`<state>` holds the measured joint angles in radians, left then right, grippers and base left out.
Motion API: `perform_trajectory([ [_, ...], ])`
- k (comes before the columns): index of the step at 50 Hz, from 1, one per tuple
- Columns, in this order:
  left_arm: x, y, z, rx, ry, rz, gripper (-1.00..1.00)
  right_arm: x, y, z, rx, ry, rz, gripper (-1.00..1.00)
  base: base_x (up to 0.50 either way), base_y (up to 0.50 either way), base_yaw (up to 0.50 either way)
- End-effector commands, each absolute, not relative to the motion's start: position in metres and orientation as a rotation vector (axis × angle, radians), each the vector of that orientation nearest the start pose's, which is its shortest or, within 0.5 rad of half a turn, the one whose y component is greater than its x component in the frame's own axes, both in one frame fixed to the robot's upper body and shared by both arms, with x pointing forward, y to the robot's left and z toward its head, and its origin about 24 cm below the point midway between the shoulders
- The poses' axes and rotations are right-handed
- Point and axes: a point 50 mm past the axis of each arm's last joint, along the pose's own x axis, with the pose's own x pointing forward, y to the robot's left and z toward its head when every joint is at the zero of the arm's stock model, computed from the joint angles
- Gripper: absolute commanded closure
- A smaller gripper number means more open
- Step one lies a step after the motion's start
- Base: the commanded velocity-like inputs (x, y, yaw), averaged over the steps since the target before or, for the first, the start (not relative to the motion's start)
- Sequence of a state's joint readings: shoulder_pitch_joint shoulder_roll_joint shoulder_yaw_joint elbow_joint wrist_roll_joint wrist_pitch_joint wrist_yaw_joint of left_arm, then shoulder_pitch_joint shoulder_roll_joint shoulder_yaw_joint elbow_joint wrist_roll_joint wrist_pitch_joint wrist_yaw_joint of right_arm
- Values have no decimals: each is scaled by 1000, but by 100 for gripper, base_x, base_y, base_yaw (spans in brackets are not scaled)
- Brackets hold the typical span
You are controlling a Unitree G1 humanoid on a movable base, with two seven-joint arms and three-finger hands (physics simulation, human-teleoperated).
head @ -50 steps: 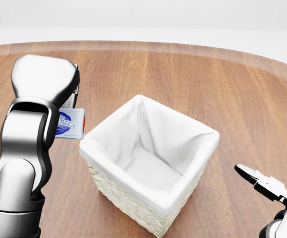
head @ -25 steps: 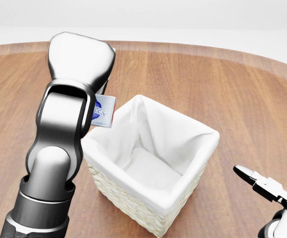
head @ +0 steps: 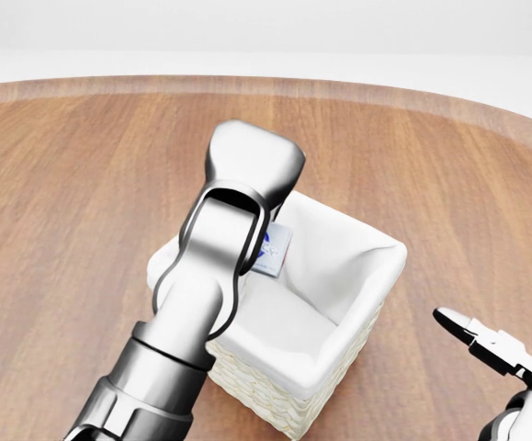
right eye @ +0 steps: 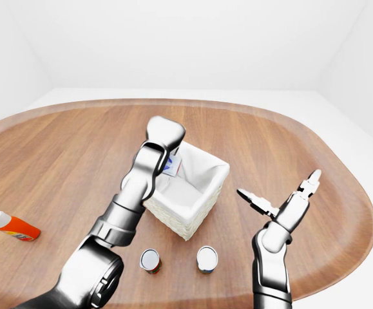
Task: Pick up the alphabet soup and the cream cheese box, and put them in the basket.
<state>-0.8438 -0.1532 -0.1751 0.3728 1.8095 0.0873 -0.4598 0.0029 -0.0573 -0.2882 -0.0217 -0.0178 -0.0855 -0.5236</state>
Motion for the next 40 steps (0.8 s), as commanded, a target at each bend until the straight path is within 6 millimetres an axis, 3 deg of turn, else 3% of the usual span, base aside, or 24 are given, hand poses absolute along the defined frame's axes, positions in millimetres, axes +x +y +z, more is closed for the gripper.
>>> perform_trajectory([
  [1, 354, -24, 149, 1852, -334, -290, 100, 229, -252, 63, -57, -142, -809, -100, 0, 0, 0],
  [12, 355, -39, 141, 1890, -371, -335, 100, 228, -252, 62, -56, -142, -811, -100, 0, 0, 0],
  [29, 363, -35, 118, 1914, -333, -411, 100, 228, -252, 63, -55, -141, -812, -100, 0, 0, 0],
  [40, 365, -31, 115, 1913, -313, -418, 100, 227, -252, 62, -56, -142, -812, -100, 0, 0, 0],
])
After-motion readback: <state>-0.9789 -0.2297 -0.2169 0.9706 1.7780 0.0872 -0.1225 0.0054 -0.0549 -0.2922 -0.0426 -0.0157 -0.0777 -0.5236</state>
